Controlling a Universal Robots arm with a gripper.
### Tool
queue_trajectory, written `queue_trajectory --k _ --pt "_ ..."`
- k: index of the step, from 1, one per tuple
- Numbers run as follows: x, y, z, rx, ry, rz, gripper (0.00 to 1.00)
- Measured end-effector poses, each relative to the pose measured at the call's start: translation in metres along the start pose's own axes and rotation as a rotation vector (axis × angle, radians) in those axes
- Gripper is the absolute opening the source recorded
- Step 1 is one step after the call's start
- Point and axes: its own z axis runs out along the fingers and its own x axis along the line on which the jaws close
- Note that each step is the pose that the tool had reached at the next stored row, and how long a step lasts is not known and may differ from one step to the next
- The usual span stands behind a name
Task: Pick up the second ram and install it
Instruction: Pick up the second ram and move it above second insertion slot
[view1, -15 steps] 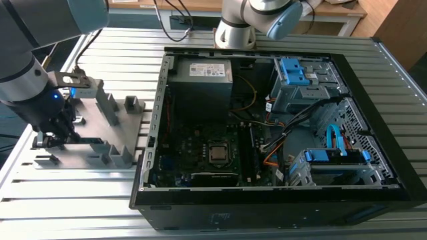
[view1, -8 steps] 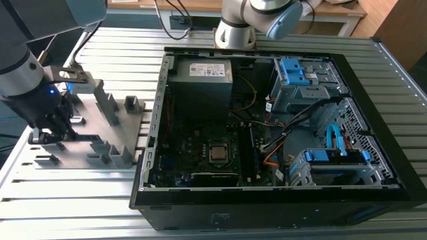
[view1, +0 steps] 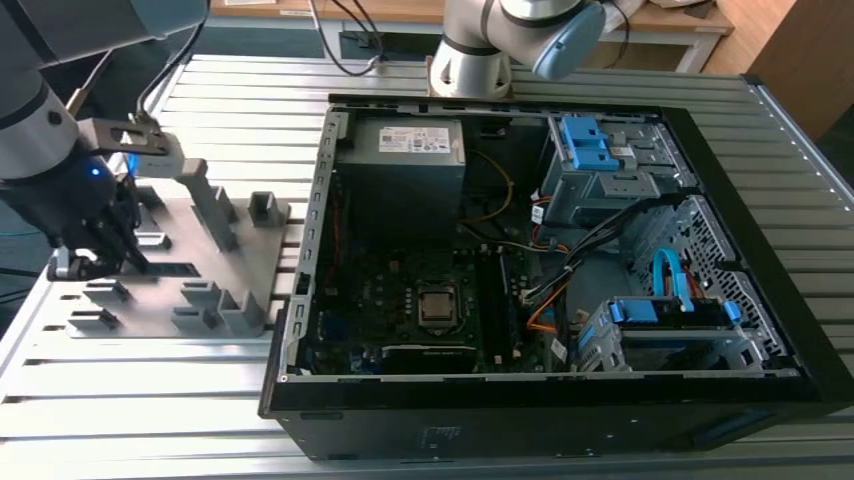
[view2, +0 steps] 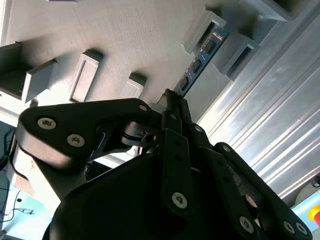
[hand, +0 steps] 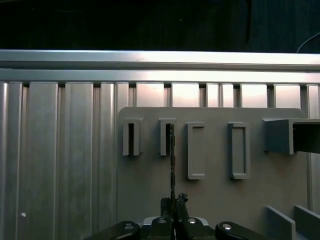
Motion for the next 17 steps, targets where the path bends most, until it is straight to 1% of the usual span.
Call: queue_trajectory --k 17 --pt "-0.001 0.0007 -0.0246 0.0 0.0 0.0 0.14"
